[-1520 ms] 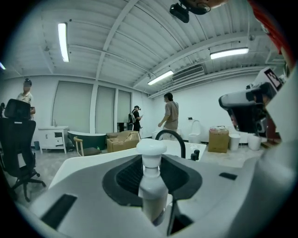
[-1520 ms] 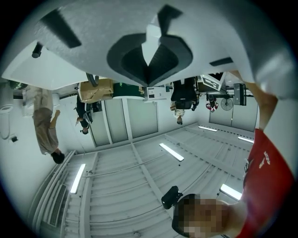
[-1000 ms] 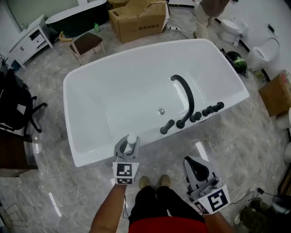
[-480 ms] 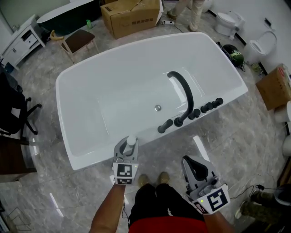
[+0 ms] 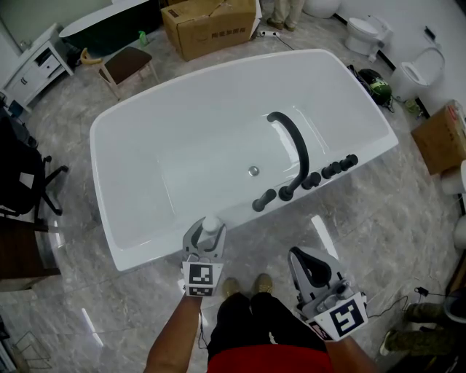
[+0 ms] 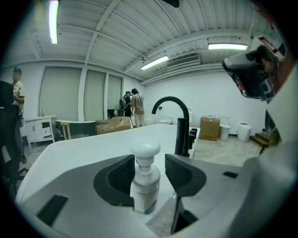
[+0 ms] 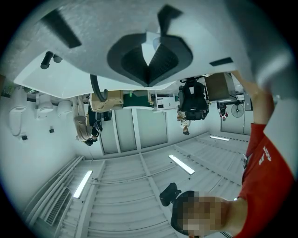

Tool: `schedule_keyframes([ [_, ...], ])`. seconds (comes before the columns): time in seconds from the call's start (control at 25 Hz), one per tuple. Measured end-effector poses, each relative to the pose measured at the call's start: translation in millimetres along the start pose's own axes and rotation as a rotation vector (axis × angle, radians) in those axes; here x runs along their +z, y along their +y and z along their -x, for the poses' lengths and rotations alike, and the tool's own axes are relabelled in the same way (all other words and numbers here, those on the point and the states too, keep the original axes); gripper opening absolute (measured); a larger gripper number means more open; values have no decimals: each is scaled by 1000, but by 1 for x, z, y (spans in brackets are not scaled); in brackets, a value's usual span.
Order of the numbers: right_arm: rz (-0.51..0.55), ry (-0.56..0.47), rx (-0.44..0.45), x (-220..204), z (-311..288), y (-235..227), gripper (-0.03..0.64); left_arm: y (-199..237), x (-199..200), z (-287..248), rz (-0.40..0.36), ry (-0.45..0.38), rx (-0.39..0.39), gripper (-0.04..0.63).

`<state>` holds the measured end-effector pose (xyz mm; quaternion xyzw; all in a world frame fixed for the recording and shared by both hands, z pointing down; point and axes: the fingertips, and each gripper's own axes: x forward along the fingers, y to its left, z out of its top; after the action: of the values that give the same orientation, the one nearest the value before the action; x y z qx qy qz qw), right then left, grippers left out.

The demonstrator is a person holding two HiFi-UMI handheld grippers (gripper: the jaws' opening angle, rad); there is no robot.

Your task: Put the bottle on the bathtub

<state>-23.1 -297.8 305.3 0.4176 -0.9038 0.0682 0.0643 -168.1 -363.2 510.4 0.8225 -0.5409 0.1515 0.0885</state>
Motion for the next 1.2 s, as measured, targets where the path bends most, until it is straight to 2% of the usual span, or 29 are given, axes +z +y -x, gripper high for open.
schedule_keyframes([
  [0.16, -1, 0, 5, -1, 3, -2, 3, -2, 0, 6, 1, 6, 9, 210],
  [0.36, -7, -9, 19, -2, 4, -1, 3, -1, 12, 23, 11, -15, 38, 215],
  [0.6, -16, -42, 53, 9, 8, 3, 3, -6, 53, 60, 13, -73, 82, 215],
  [0.72, -18, -63, 69, 14, 14, 3, 5, -18, 91, 82, 37, -94, 105, 215],
  [0.84, -23, -80, 77, 19, 20, 1, 3, -38, 127, 100, 45, -146, 76, 212],
  [0.96, -28, -102, 87, 29, 28, 0, 3, -59, 156, 119, 60, -190, 30, 177],
  [1.2, -36, -143, 100, 46, 47, 5, 5, -86, 205, 151, 59, -265, -14, 117],
])
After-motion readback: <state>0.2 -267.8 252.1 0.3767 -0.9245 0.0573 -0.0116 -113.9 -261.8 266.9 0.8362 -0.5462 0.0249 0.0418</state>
